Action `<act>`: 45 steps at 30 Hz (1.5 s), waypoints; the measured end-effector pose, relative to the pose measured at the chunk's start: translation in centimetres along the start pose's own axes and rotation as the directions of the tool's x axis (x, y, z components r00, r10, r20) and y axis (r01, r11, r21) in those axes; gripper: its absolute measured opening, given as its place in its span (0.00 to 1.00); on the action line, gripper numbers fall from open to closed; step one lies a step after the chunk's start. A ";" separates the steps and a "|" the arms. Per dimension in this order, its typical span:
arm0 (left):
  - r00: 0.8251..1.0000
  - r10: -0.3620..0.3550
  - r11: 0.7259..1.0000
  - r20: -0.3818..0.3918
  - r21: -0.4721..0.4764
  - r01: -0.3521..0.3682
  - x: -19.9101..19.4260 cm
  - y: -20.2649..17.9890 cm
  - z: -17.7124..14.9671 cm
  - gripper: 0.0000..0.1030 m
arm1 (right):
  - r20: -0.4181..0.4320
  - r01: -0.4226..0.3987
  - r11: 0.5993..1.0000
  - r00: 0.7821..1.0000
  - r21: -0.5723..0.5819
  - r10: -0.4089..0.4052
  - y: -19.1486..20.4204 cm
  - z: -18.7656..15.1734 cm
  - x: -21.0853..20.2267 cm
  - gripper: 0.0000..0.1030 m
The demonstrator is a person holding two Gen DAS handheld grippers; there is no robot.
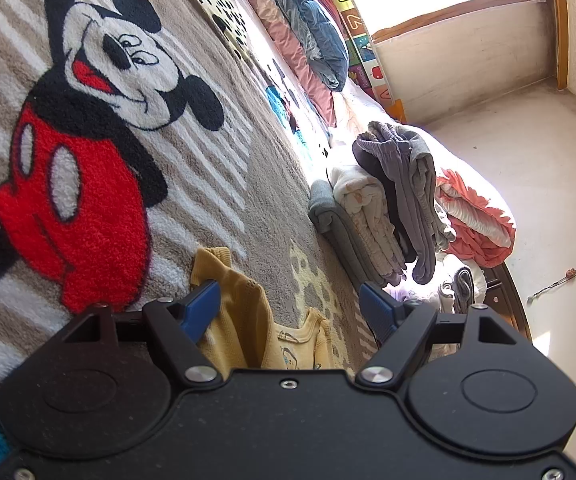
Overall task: Fold clothes
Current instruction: 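Grasp the long edge of the yellow sleepsuit with the right gripper, then fold the held edge over the sleepsuit with the right gripper and release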
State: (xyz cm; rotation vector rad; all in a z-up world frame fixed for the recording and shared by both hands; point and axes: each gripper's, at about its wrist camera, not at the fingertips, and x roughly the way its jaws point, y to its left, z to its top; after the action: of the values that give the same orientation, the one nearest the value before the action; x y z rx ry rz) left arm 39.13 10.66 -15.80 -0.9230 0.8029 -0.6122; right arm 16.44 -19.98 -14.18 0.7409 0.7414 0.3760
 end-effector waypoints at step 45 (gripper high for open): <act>0.999 -0.036 0.998 -0.005 -0.053 0.036 -0.5 0.6 0.4 0.76 | -0.158 -0.016 0.497 0.957 -0.868 -0.244 12.3 -8.1 -4.3 0.20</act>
State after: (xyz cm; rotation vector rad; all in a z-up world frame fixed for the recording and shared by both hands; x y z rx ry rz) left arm 39.28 11.51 -16.00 -0.9863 0.8123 -0.6278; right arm 7.00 -10.06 -7.37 -0.3519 0.7263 0.6636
